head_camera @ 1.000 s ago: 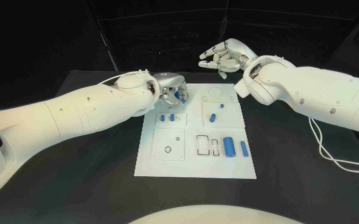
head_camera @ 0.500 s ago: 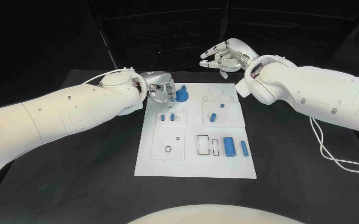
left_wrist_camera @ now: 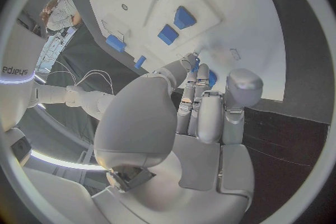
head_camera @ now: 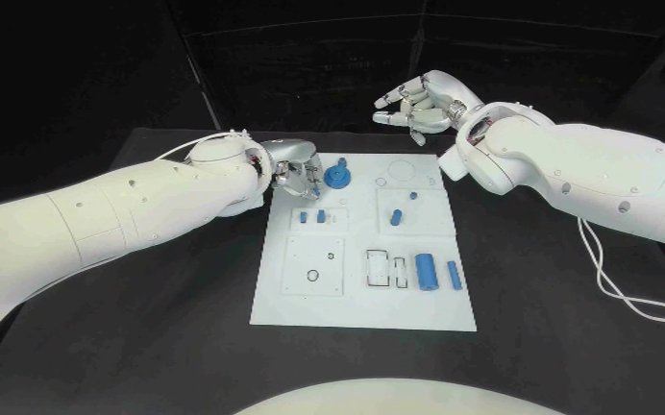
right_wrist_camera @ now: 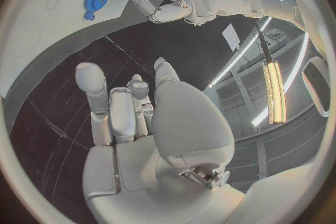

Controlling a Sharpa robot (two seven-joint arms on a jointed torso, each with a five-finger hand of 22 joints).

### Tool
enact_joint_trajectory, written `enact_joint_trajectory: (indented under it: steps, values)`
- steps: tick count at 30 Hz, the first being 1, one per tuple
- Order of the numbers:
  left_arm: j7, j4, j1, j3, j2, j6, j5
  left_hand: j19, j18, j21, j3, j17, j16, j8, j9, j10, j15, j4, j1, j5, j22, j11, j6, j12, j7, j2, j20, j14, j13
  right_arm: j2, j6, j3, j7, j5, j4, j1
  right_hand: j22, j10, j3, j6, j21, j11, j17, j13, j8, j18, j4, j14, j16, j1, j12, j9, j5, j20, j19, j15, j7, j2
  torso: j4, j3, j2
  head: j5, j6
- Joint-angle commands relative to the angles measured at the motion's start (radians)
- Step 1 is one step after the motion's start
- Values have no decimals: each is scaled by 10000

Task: Assemble the parts on the task board

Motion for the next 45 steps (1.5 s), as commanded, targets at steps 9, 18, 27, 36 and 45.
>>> enact_joint_trajectory:
  steps: [9,18,27,36,45]
  values:
    - [-99,-65,-2,7,41,336,102,71,-129,67,40,-13,-9,-57,-12,58,-53,2,-81,-11,15,-6,30,-64,13,0,3,224,-15,-8,-36,6,68,-14,17,17,-23,-79,-78,-52,-53,7,-13,-32,52,121,-11,163,-65,2,14,-4,52,27,5,-32,-6,87,2,0,-1,-14,-41]
    - [-105,-129,-4,5,105,411,102,71,-134,88,26,-50,-26,-74,-21,75,-51,18,-124,-14,39,-4,41,-93,13,-12,6,212,-18,2,-36,6,67,-14,11,18,-23,-79,-78,-52,-53,7,-13,-32,52,121,-11,163,-65,2,14,-4,52,27,5,-32,-6,87,9,-1,3,-19,-50]
    - [-126,-208,-10,-4,216,529,102,68,-134,86,19,-72,-37,-81,-25,82,-50,23,-140,-13,40,-5,44,-105,11,-16,7,206,-18,15,-33,6,62,-19,7,18,-20,-74,-86,-53,-53,5,-11,-23,57,121,-17,164,-66,32,26,-4,57,27,8,-32,-7,93,4,4,-2,-43,-95]
    - [-158,-210,-13,-20,235,581,102,76,-146,140,-13,-85,-39,-113,-41,88,-46,51,-210,-15,96,-2,44,-156,7,-39,11,200,-24,30,2,6,60,-73,-1,18,-24,-71,-95,-54,-62,0,-5,-19,73,121,-64,166,-68,155,41,-2,54,24,14,-37,-10,100,7,-3,1,-68,-96]
    - [-260,-196,-12,-22,238,746,102,60,-136,106,-59,-90,-35,-146,-59,106,-50,56,-259,-15,74,-9,31,-181,-8,-86,10,200,-20,51,25,6,57,-95,-15,18,-24,-71,-95,-54,-62,0,-5,-19,73,121,-64,166,-68,155,41,-2,54,24,14,-37,-10,100,4,-2,1,-68,-119]
